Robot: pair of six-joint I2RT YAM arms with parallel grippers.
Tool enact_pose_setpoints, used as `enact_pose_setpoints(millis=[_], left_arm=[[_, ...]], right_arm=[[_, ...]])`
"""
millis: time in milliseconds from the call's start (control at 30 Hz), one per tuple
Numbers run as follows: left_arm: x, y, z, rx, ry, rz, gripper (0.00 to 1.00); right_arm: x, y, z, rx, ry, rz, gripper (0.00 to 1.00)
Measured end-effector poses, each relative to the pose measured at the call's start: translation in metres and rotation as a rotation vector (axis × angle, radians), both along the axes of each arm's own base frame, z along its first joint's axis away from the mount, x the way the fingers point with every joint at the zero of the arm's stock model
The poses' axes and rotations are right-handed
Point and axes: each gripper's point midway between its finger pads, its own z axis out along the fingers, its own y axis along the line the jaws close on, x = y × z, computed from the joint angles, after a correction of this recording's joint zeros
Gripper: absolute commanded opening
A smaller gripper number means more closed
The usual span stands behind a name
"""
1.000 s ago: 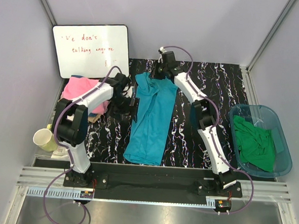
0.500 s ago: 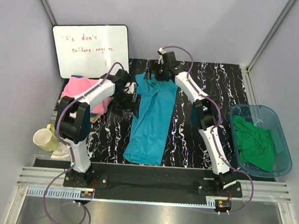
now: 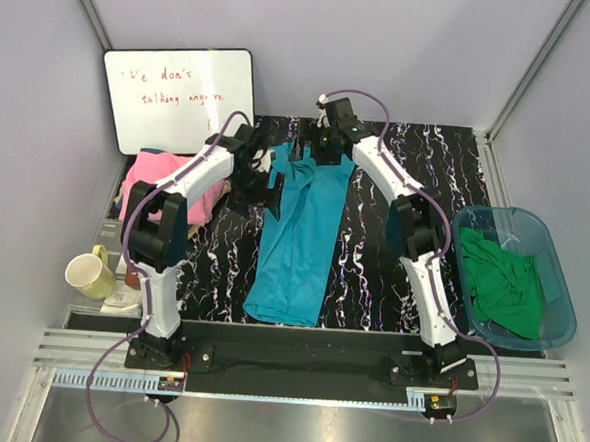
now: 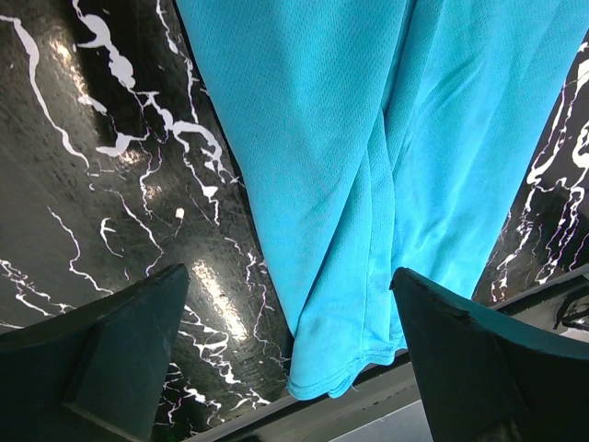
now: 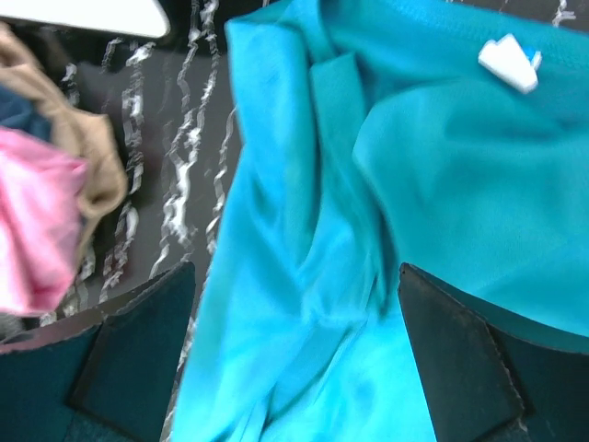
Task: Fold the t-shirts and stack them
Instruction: Rotate the tshirt 90 degrees
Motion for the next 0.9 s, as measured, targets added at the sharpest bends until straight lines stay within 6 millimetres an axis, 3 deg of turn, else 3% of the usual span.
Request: enact_pose_setpoints(millis=[133, 233, 367, 467, 533, 667, 833, 900], left_arm=[[0.0, -0.001, -0.003, 0.0, 0.01, -0.002, 0.99], [0.001, 0.001, -0.006, 0.009, 0.012, -0.002, 0.99], [0.004, 0.007, -0.007, 0.037, 0.001, 0.012, 0.99], [0.011, 0.013, -0.004, 0.042, -0.011, 0.042, 0.99], [0.016, 0.021, -0.002, 0.039, -0.018, 0.073, 0.99], [0.023, 0.036, 0.001, 0.035, -0.023, 0.122, 0.99], [0.026, 0.043, 0.004, 0.031, -0.031, 0.14, 0.99], [0.025, 0.042, 0.004, 0.029, -0.029, 0.138, 0.99]], right_arm=[[-0.016, -0.007, 0.032, 0.013, -0.002, -0.01, 0.99], [-0.022, -0.009, 0.05, 0.028, -0.013, -0.018, 0.92], [-0.021, -0.006, 0.056, 0.043, -0.017, -0.011, 0.84], [-0.006, 0.002, 0.056, 0.059, -0.047, 0.0, 0.77], [0.007, 0.008, 0.052, 0.062, -0.072, 0.006, 0.72], [0.027, 0.012, 0.026, 0.032, -0.101, 0.005, 0.49], [0.015, 0.004, -0.026, -0.043, 0.004, 0.012, 0.47], [0.01, 0.001, -0.036, -0.062, 0.031, 0.014, 0.47]])
